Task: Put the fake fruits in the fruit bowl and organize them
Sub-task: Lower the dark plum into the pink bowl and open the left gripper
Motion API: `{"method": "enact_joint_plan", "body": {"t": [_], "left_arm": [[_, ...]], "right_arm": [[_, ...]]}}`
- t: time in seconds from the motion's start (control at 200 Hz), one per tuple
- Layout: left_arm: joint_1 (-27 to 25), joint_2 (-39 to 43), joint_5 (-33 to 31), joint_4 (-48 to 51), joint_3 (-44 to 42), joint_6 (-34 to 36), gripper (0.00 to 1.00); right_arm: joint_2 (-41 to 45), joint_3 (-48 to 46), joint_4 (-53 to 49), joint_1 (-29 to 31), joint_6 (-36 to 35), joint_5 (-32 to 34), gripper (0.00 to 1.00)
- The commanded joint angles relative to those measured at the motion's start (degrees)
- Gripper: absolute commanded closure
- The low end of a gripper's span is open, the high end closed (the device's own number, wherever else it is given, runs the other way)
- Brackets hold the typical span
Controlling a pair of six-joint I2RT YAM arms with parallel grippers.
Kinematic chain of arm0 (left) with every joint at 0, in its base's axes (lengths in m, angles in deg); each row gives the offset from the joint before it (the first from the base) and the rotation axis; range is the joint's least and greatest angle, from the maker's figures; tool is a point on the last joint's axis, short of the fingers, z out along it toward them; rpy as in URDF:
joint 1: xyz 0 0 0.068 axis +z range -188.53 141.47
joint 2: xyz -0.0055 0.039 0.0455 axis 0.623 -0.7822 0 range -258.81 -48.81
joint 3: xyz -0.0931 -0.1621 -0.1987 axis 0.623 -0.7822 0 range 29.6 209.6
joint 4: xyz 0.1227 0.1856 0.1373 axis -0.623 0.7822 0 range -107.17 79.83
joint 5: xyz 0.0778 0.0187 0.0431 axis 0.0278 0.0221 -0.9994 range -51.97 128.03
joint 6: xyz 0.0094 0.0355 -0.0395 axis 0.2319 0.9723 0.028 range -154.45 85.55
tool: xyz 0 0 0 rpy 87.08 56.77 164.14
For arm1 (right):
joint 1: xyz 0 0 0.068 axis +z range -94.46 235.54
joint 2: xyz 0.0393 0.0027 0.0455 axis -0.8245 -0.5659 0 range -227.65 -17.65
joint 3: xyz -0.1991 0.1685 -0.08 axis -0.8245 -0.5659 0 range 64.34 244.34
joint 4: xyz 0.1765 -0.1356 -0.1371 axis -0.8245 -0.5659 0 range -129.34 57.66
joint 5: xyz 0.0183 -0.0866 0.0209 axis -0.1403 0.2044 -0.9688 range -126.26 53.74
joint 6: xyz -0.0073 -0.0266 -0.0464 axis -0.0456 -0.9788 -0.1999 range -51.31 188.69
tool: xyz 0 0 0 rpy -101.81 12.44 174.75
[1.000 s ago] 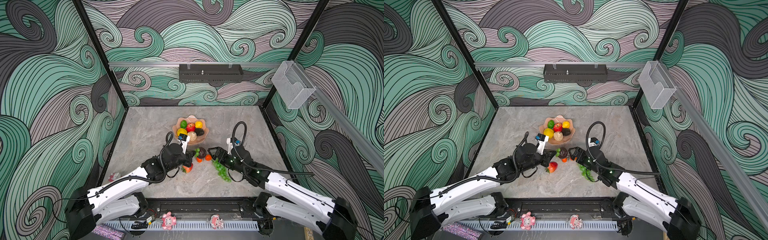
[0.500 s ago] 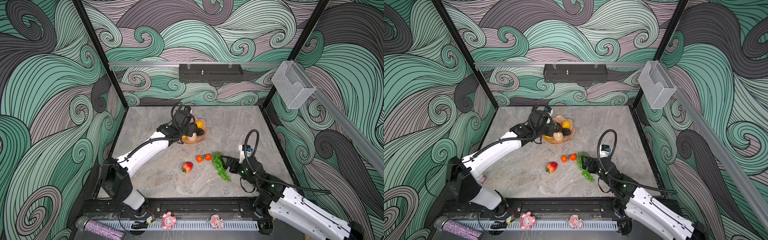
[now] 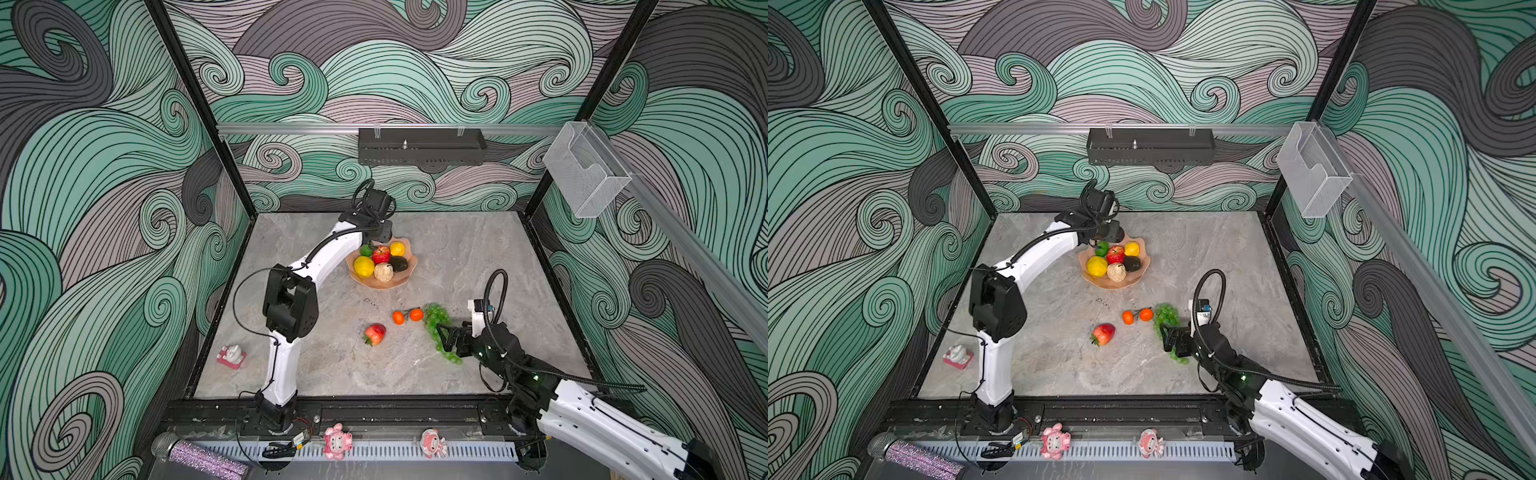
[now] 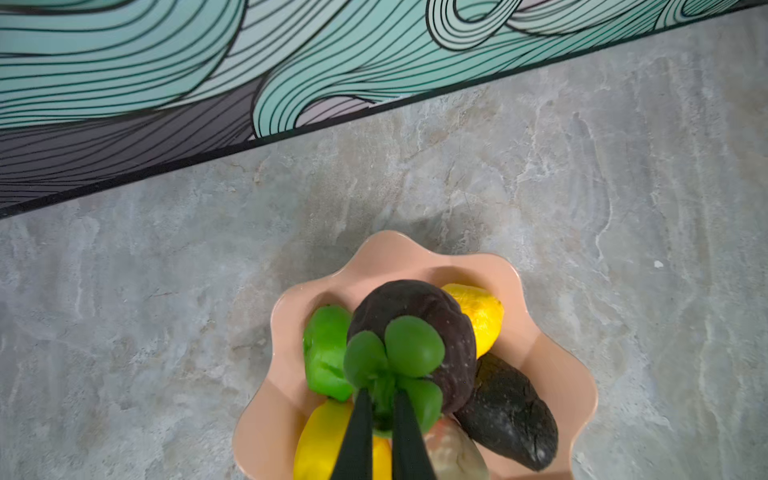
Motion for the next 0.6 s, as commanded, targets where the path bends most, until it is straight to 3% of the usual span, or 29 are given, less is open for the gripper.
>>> {"method": "enact_joint_plan", "body": {"t": [0.0,0.27,0.595], "left_arm": [[0.78,-3.83,0.52,5.83,6.32,1.59,1.00],[1.86,-13.15,-0.10,10.40,18.73,4.13,1.00],[1.97,-17.36,0.24,10.94,21.90,4.71,0.98]], "right_arm": [[-0.41,0.40,2.10,-0.16,0.04,-0.20,0.02],[-1.59,0.07,3.74,-0.08,1.01,-1.36,0.02],[-1.90,-0.86,4.65,-0.14,2.74,-1.75,0.02]]}}
